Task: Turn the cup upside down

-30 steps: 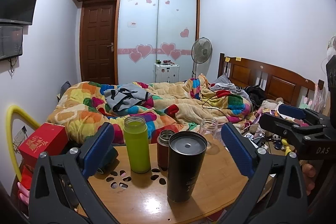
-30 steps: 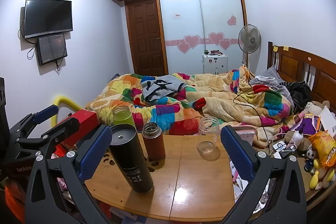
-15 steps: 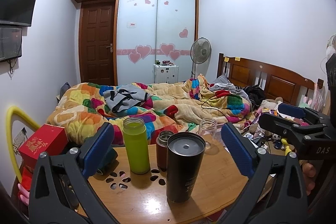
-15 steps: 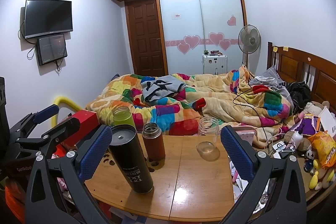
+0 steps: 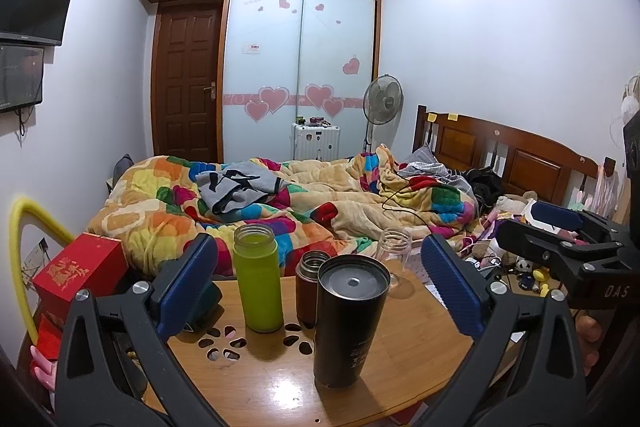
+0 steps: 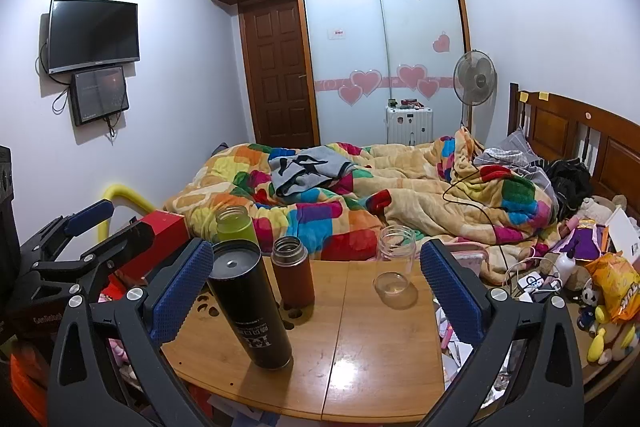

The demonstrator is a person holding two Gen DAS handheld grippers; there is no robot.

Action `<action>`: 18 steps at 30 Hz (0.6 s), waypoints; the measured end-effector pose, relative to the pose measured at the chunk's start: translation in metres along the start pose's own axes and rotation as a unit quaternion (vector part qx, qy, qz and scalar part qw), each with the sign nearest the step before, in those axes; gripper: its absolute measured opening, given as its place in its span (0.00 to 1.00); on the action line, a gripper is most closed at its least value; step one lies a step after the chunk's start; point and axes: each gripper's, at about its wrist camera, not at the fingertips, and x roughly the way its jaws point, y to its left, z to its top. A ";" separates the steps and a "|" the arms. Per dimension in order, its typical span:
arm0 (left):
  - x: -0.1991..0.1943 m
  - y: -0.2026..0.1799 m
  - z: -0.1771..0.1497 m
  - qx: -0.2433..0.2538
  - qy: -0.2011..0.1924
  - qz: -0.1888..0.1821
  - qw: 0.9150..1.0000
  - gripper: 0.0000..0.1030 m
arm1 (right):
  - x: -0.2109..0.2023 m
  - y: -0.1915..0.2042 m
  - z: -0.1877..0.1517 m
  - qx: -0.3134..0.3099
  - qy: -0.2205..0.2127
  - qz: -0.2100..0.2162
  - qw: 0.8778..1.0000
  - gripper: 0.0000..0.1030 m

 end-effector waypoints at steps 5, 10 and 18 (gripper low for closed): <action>0.001 0.001 0.000 -0.007 0.005 -0.002 1.000 1.00 | -0.001 0.000 0.001 0.001 0.000 0.000 1.000 1.00; 0.002 0.001 -0.002 -0.009 0.007 -0.002 1.000 1.00 | -0.002 -0.002 0.001 0.001 0.001 -0.001 1.000 1.00; 0.006 0.002 -0.005 -0.014 0.016 -0.005 1.000 1.00 | -0.002 -0.004 -0.001 0.004 0.003 -0.002 1.000 1.00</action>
